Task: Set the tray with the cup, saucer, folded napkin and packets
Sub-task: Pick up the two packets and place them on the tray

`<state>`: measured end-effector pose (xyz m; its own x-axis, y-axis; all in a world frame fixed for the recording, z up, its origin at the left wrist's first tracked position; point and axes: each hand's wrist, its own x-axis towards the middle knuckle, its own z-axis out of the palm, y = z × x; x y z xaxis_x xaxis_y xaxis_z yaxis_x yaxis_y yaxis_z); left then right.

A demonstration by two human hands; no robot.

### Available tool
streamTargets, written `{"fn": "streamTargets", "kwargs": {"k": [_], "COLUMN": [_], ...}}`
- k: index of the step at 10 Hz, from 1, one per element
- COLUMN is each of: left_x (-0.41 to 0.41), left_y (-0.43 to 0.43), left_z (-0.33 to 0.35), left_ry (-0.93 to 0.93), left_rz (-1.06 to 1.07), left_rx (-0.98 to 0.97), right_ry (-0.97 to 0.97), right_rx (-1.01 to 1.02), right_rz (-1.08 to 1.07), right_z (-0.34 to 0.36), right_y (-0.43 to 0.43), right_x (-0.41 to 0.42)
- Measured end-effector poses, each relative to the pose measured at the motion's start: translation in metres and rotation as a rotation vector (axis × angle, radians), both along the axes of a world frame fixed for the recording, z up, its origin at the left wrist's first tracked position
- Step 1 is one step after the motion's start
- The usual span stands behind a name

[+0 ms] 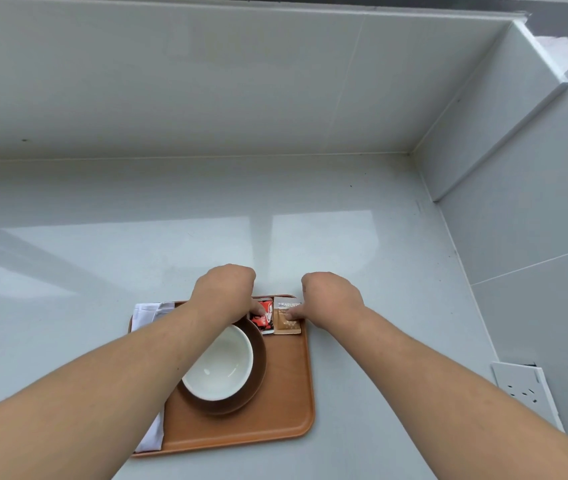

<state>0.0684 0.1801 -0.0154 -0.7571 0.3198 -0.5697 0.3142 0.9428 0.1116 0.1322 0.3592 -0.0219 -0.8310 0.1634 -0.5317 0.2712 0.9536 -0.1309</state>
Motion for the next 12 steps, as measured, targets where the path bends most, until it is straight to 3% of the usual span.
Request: {"fn": "streamTargets", "kwargs": {"k": [12], "left_x": [0.003], "left_y": [-0.001], "left_z": [0.001], "left_ry": [-0.016], "left_rz": [-0.058], "left_rx": [-0.025], "right_ry": [-0.035], "right_rx": [-0.041], "right_rz": [0.078], "right_z": [0.006], "right_y": [0.003], "right_x": [0.003]}}
